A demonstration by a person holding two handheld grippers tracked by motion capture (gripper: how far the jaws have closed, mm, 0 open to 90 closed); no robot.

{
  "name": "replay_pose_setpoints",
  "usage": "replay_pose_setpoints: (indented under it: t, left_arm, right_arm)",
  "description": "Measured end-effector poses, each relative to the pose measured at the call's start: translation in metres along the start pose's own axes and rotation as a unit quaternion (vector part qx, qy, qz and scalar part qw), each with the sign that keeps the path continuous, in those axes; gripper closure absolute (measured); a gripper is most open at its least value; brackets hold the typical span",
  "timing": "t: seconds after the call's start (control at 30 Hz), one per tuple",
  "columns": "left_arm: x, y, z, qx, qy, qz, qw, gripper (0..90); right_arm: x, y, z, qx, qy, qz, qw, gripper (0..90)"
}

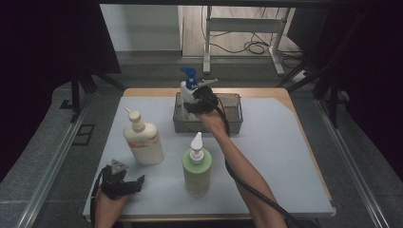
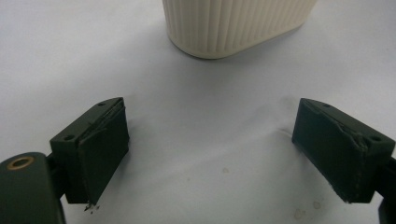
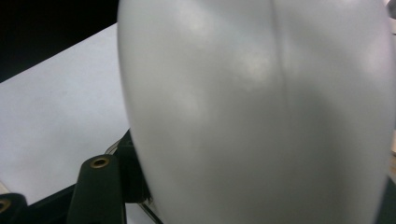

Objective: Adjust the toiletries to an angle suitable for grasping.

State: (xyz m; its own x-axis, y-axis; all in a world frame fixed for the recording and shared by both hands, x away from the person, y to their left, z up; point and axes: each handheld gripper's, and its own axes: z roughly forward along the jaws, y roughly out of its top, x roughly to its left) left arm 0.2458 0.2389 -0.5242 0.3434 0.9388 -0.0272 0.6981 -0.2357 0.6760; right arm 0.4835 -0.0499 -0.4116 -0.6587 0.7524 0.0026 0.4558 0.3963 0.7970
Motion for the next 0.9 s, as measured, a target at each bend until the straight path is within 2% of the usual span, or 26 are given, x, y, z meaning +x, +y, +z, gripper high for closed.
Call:
replay_pose_setpoints:
  t: [0.13, 0.23, 0.4, 0.9]
  left_arm:
    - [0.000, 0.000, 0.000, 0.000, 0.000, 0.000, 1.0000, 10.6]
    - [0.000, 0.000, 0.000, -0.002, 0.000, -0.001, 1.0000, 10.6]
    - [0.000, 0.000, 0.000, -0.001, 0.000, 0.000, 1.0000, 10.6]
    - [0.000, 0.000, 0.000, -0.002, 0.000, -0.001, 1.0000, 10.6]
  right_arm:
    - [-0.002, 0.001, 0.000, -0.001, 0.004, 0.003, 1.0000, 35.4]
    - [-0.002, 0.002, -0.002, -0.005, 0.005, -0.001, 1.0000, 27.8]
    - [-0.003, 0.000, -0.004, -0.009, 0.002, -0.005, 0.9999, 22.5]
    - [-0.004, -0.017, -0.015, 0.000, 0.030, -0.015, 0.9994, 17.7]
